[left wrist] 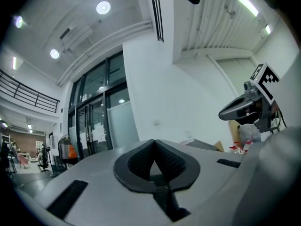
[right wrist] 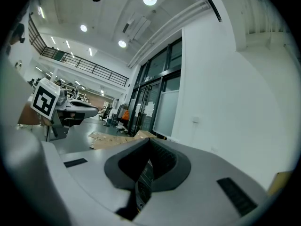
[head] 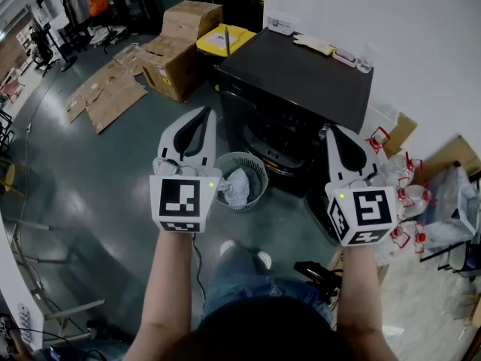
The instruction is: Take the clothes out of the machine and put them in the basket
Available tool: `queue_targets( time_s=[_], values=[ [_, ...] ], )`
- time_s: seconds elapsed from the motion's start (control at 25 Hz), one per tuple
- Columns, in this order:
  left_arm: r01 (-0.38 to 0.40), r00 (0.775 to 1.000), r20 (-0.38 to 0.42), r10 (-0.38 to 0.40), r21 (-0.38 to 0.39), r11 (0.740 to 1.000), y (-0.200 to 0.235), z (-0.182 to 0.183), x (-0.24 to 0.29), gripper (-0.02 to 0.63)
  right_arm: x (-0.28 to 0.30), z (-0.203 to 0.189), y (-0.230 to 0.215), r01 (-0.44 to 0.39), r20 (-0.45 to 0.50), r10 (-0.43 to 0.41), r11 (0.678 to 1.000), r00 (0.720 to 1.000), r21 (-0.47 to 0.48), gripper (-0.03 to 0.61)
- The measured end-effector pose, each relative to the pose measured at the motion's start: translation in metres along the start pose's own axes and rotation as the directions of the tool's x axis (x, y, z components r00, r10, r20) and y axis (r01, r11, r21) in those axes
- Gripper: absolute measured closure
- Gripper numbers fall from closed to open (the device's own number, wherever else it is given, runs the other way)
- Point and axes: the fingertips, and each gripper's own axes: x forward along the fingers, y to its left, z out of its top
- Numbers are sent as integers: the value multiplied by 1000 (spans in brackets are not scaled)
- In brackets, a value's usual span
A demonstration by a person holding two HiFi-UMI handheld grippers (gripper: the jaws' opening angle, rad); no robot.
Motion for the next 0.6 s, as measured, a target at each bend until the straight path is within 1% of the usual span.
queue_targets(
  time_s=[0.24, 0.6],
  values=[
    [-16, 1000, -1, 16, 3, 1000, 0, 2, 0, 611, -1, 5, -5, 3, 16, -3, 1000, 1000, -14, 580],
    [-35, 999, 1, 35, 10, 999, 1, 7, 4, 611, 4, 6, -14, 15, 13, -15, 1000, 1000, -16, 580]
  ],
)
